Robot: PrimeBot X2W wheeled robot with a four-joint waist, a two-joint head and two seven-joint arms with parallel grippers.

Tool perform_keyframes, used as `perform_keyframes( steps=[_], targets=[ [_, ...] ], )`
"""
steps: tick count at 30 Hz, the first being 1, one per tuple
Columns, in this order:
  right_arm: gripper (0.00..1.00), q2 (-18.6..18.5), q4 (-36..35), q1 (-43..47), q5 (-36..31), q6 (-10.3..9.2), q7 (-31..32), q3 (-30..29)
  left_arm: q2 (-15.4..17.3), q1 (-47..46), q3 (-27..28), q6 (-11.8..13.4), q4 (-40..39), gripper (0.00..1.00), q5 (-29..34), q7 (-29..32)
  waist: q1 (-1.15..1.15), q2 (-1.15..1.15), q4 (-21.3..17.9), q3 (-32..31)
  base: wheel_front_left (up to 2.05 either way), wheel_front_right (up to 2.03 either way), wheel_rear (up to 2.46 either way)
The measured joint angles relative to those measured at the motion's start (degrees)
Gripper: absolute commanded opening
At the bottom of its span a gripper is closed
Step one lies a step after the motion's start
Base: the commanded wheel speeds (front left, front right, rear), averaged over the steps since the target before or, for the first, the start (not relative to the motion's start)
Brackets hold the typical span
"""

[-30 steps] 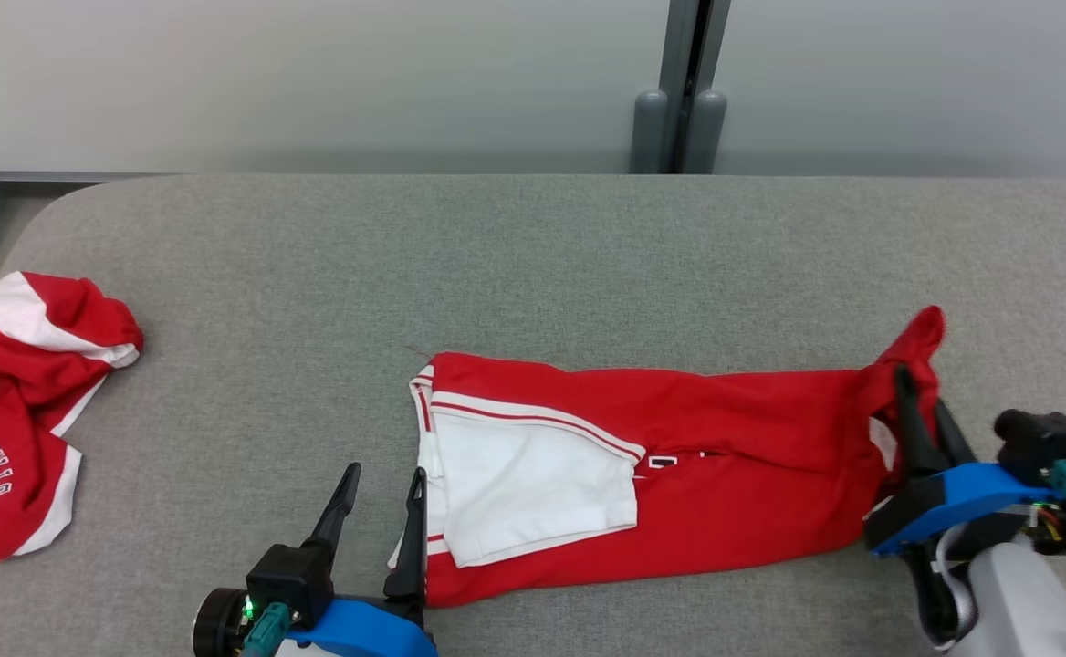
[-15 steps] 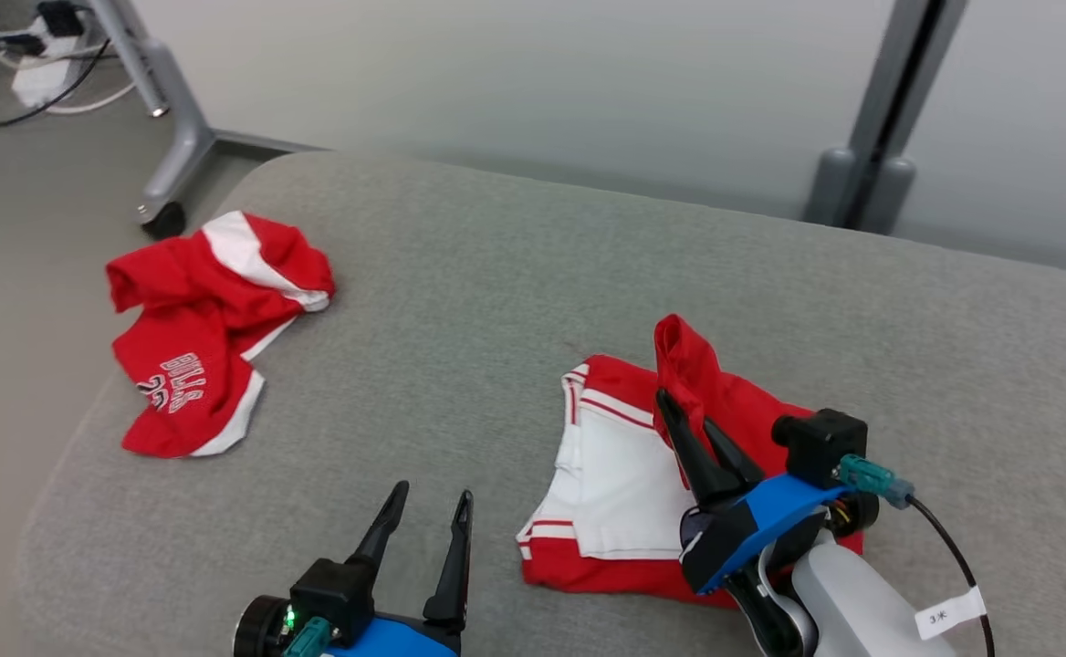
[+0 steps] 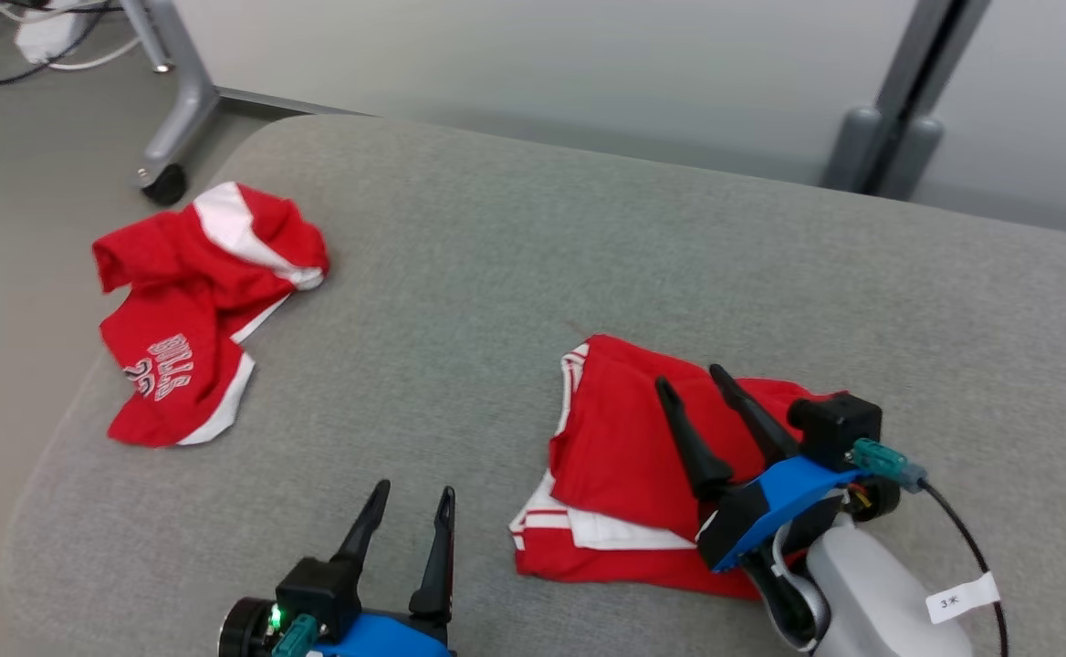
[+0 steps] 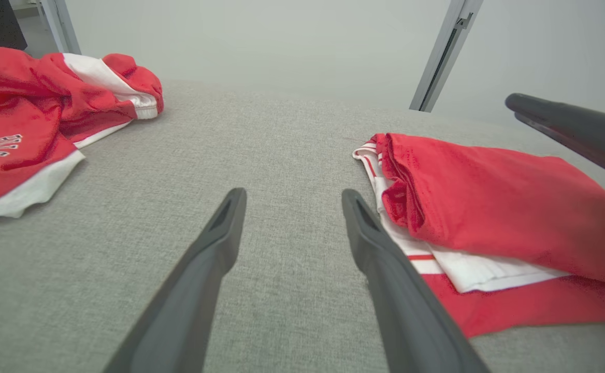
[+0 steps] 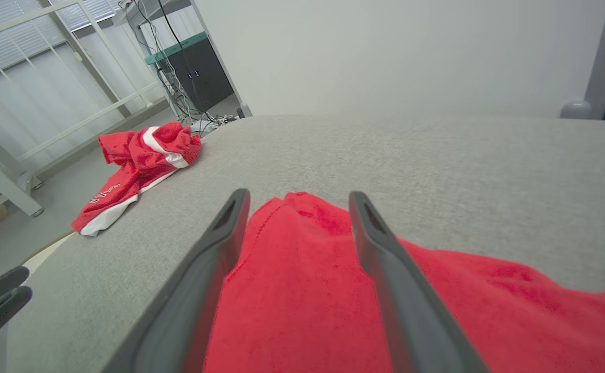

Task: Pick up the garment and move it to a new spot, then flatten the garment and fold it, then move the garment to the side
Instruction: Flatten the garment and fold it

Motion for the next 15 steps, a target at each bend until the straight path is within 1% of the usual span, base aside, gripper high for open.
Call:
perform_keyframes(
  steps=[4,8,12,15],
  targets=[
    [1.00,-1.0,-2.5,2.9,-5.1,0.00,0.0,-7.1,0.0,-1.2,1.6,0.4,0.1,1.00,1.3,0.0,0.00,0.00,-4.7,-0.2,0.00,0.00,0.00],
    [1.00,-1.2,-4.2,5.7,-9.8,0.00,0.0,-13.3,0.0,-2.6,3.3,0.9,0.1,1.00,2.5,0.0,0.00,0.00,-9.4,-0.7,0.00,0.00,0.00],
    [1.00,-1.0,-4.9,8.1,-13.5,0.00,0.0,-16.8,0.0,-2.9,4.6,0.8,0.7,1.00,3.8,0.0,0.00,0.00,-13.5,-1.6,0.00,0.00,0.00],
    [1.00,-0.8,-4.8,9.6,-15.3,0.00,0.0,-18.5,0.0,-2.8,5.7,1.1,1.3,1.00,4.3,0.0,0.00,0.00,-15.8,-2.6,0.00,0.00,0.00]
  ],
)
